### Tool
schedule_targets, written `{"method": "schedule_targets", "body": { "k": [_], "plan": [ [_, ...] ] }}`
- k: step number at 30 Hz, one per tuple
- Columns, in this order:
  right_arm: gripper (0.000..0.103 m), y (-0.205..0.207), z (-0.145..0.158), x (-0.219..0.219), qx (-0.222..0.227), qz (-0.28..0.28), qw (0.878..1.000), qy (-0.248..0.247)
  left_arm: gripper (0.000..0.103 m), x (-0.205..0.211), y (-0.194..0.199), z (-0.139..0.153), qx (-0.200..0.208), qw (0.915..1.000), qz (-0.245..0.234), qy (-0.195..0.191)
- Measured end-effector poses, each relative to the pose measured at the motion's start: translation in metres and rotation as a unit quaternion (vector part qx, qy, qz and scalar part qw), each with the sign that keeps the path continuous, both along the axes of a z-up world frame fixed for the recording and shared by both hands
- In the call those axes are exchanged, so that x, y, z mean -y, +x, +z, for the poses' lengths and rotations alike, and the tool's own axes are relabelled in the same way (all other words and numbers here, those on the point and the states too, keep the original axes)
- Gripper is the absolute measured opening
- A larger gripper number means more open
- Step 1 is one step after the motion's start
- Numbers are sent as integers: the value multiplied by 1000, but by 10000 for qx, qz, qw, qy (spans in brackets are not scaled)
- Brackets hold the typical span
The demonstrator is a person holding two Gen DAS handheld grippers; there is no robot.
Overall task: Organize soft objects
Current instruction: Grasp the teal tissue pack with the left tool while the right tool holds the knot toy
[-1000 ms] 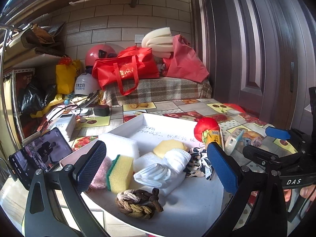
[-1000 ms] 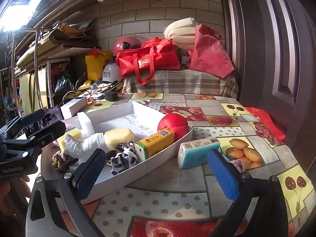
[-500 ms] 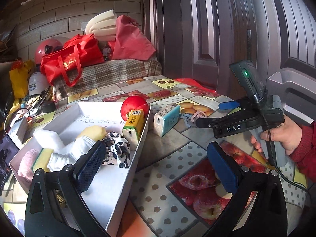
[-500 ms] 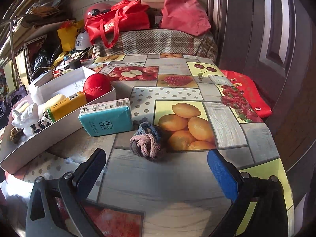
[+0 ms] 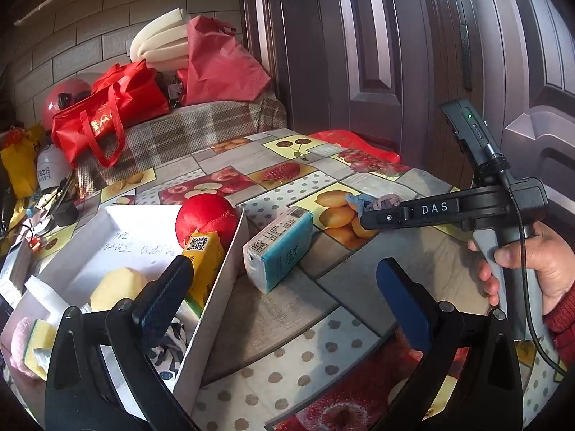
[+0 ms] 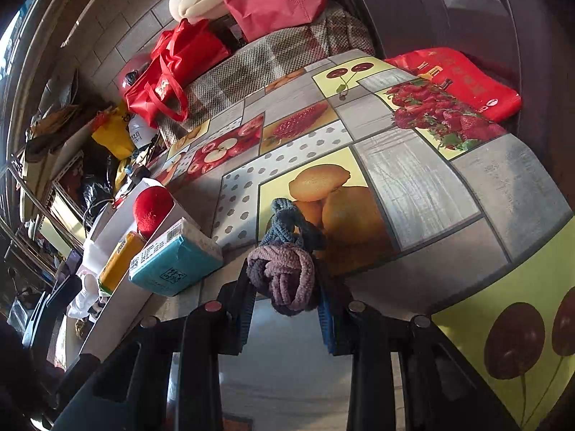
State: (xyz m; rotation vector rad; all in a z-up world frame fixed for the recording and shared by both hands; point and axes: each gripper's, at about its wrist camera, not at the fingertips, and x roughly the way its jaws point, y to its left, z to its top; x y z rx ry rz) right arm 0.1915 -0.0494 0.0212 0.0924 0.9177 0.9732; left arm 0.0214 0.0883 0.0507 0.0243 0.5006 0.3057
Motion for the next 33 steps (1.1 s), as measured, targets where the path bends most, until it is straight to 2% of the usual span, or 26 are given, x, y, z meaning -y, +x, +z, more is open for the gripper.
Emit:
{"method": "schedule_targets", "body": {
  "k": [3, 8, 12, 16, 19, 25, 28, 33],
  "plan": [
    [32, 4, -2, 3, -231, 18, 9996, 154, 103, -2, 27, -1, -83, 9991, 272, 318],
    [32, 4, -5, 1, -402, 139, 9988, 262, 103, -9, 63, -6, -356, 9974, 390, 498],
    [32, 9, -7, 3, -549, 147, 9976, 385, 103, -3, 84, -16, -790, 9940, 214, 727],
    [32, 6, -6, 1, -515, 171, 9979, 347, 103, 12, 86, -20, -895, 9916, -167, 920],
    [32, 7, -7, 2, -544, 155, 9977, 371, 95, 17, 85, -22, -1032, 9914, -488, 640],
    [32, 8, -7, 2, -573, 140, 9975, 397, 95, -5, 80, -16, -796, 9966, -118, 176],
    [32, 8, -8, 2, -580, 140, 9974, 402, 95, -8, 80, -13, -654, 9969, -31, 425],
    [32, 7, -7, 1, -585, 147, 9973, 407, 95, -9, 95, -25, -1177, 9922, -280, 310]
  ]
}}
